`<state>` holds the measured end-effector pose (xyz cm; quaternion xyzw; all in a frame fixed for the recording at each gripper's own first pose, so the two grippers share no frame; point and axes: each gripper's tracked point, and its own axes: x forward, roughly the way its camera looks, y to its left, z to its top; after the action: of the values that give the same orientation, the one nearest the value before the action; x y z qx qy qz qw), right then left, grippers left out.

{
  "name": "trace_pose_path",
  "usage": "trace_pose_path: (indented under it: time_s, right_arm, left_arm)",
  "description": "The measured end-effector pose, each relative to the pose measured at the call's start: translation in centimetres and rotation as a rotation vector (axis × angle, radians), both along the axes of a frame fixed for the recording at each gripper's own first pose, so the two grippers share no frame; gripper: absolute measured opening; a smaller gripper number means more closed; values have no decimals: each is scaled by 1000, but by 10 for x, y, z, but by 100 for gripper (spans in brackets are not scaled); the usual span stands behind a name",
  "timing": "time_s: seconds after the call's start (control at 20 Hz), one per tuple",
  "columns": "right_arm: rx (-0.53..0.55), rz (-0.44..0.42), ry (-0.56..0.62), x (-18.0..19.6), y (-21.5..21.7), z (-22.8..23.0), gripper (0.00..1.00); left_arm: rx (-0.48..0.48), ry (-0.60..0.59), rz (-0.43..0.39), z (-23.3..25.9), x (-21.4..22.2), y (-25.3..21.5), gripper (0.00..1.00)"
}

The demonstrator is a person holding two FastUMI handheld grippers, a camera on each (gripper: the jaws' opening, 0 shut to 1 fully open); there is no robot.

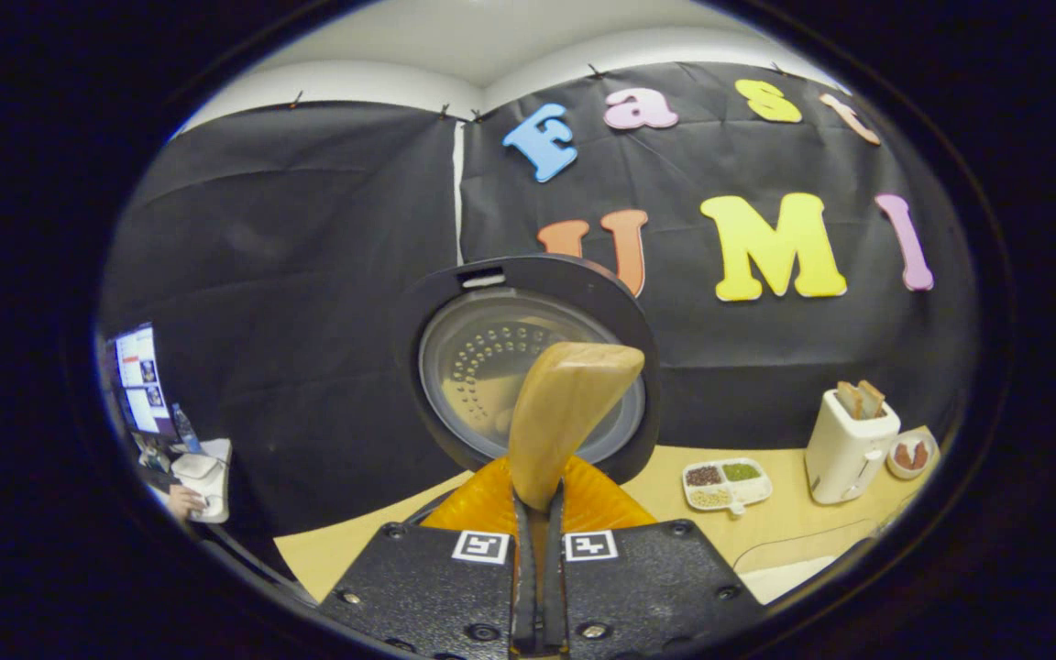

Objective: Close the left gripper, press the button to open the rice cooker; take a wooden spoon from the chopstick holder with the right hand, scoop a spoonful of rice and pour it into the rice cooker, then put the wooden spoon back into the chopstick holder.

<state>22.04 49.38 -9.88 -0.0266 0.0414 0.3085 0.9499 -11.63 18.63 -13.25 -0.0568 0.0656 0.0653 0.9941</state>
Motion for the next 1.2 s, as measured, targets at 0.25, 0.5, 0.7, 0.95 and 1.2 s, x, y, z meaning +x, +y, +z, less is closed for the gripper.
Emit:
trace_pose_path:
  time_s: [0.25,0.5,0.7,0.95,1.2]
  right_arm:
    - [-195,16,-205,-20,7,8,9]
    - [-291,16,-302,-36,13,10,9]
    - [-266,-8,-290,-38,2,14,9]
    - [-195,-83,-250,-31,-41,32,8]
    - [-124,-188,-207,-16,-119,50,9]
  left_arm:
    - [4,2,12,0,0,5,95]
    - [-33,-11,-16,5,-2,-5,95]
    - [-42,-15,-19,6,-2,-2,94]
    - [-53,3,-22,1,4,-9,94]
    - [-45,1,-32,9,10,-23,94]
